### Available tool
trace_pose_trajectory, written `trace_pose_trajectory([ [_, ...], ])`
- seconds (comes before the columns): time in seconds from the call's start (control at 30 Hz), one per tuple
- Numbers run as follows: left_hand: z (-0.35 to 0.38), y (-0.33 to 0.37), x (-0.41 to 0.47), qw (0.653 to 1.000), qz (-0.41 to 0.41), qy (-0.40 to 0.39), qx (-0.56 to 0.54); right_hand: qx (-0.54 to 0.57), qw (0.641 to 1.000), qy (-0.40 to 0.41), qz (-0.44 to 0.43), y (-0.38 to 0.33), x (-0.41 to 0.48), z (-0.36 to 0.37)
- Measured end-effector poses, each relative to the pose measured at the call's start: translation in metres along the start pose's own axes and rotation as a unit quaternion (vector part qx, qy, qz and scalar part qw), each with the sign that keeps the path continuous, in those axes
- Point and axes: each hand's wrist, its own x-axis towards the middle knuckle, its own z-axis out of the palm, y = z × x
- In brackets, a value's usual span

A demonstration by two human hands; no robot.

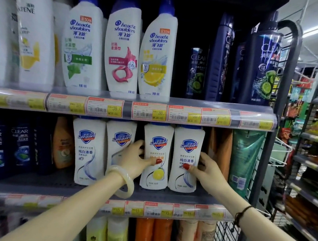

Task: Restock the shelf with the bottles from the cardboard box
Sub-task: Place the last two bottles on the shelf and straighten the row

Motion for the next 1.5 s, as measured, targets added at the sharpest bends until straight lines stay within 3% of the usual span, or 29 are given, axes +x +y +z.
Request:
trace_pose_trajectory([
  [0.23,0.003,-0.006,0.0,1.0,0.007,-0.008,-0.007,-0.091,0.995,0.023,0.016,-0.003,-0.002,-0.001],
  [0.47,0.004,-0.01,0.002,0.993,0.007,-0.093,0.067,-0.058,0.994,-0.067,0.065,-0.009,0.002,-0.007],
  [0.63,0.009,-0.02,0.006,0.994,-0.009,-0.093,0.056,-0.042,0.991,-0.11,0.069,-0.009,0.01,-0.01],
  [1.5,0.019,-0.034,0.018,0.993,-0.031,-0.112,-0.002,-0.081,0.99,-0.092,0.067,0.001,0.01,-0.014],
])
